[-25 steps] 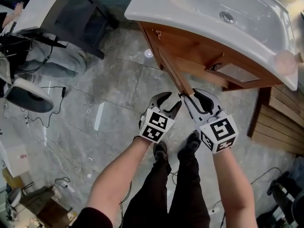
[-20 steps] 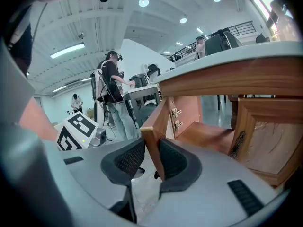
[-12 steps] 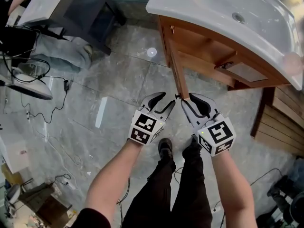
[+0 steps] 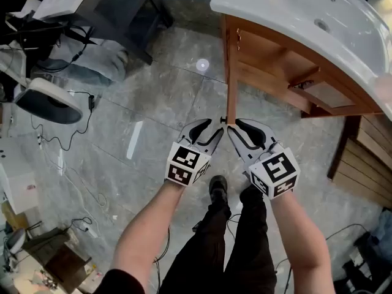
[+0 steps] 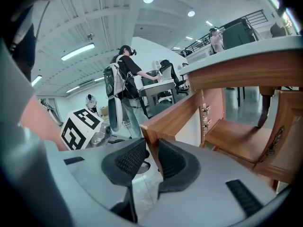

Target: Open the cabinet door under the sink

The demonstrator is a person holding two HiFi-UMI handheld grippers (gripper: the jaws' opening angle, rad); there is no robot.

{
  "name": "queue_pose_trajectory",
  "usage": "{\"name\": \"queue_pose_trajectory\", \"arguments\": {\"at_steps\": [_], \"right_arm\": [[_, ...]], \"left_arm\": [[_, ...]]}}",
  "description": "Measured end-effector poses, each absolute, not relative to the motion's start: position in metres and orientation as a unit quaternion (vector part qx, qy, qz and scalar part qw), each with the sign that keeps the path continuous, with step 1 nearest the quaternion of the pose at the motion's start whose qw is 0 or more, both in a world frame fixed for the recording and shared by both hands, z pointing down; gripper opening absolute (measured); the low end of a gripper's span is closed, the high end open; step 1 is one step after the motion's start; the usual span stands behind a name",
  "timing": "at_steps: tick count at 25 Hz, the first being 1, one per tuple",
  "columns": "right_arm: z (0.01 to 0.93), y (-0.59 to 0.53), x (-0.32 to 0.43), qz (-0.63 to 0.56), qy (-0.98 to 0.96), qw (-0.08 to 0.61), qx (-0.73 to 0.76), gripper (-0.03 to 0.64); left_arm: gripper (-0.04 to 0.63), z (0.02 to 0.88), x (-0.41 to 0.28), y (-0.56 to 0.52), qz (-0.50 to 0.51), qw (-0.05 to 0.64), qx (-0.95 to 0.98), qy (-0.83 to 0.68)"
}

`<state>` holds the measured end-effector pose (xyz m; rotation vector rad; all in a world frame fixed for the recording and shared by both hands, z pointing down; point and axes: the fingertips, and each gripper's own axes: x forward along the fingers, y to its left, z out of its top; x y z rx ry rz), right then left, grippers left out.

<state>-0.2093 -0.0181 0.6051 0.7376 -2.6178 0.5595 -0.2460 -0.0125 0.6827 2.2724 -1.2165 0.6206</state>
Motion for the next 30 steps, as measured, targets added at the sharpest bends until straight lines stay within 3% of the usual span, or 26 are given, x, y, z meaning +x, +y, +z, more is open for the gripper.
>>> {"name": "queue_pose_trajectory", "arguments": {"at_steps": [9, 17, 30], "right_arm": [[0.611, -0.010, -0.228, 0.211, -0.919, 0.155, 0.297, 0.018], [0.606, -0.020, -0.207, 0.196, -0.916, 0.152, 0.314, 0.015], [0.622, -0.049, -0.093, 0.215, -0.881, 0.151, 0.395, 0.015]], "left_arm": [[0.166, 0.677, -0.279, -0.005, 0.214, 0.245, 0.820, -0.471], [0.126, 0.684, -0.287, 0.008, 0.210, 0.267, 0.805, -0.486], [0.081, 0.693, -0.176, -0.021, 0.229, 0.263, 0.841, -0.413]]}}
